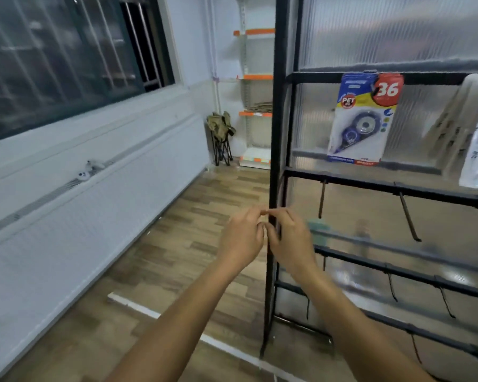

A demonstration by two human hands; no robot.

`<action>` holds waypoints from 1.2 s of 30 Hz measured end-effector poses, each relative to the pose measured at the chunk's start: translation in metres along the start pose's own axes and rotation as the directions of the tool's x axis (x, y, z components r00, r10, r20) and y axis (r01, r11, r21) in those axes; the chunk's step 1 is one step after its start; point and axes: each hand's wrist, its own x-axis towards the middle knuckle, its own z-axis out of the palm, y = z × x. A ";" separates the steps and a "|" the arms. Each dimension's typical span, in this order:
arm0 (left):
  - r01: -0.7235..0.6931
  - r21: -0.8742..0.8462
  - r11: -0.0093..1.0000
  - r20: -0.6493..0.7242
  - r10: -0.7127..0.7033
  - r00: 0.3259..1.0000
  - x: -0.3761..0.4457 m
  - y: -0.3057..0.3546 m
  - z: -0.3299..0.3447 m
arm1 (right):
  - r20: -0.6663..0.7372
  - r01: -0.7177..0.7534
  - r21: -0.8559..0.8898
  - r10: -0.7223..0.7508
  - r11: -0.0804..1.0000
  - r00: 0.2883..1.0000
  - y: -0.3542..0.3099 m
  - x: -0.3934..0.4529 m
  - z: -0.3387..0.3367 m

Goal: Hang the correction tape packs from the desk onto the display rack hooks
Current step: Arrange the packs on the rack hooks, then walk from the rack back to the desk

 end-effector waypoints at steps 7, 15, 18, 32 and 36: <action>0.197 0.197 0.960 -0.025 -0.196 0.980 -0.112 -0.113 -0.098 | 0.278 0.096 0.057 -0.108 0.994 0.955 -0.115 -0.049 0.097; 0.485 0.251 0.838 -0.147 -0.462 0.875 -0.270 -0.229 -0.219 | 0.493 0.193 0.292 -0.321 0.937 0.809 -0.287 -0.136 0.209; 0.598 0.264 0.756 -0.212 -0.560 0.801 -0.328 -0.265 -0.258 | 0.579 0.209 0.363 -0.396 0.908 0.712 -0.347 -0.167 0.251; 0.932 0.183 0.314 -0.468 -0.806 0.363 -0.484 -0.429 -0.402 | 0.683 0.319 0.553 -0.638 0.770 0.356 -0.561 -0.237 0.438; 0.963 0.161 0.215 -0.455 -0.850 0.266 -0.489 -0.483 -0.439 | 0.727 0.276 0.562 -0.625 0.780 0.285 -0.607 -0.223 0.496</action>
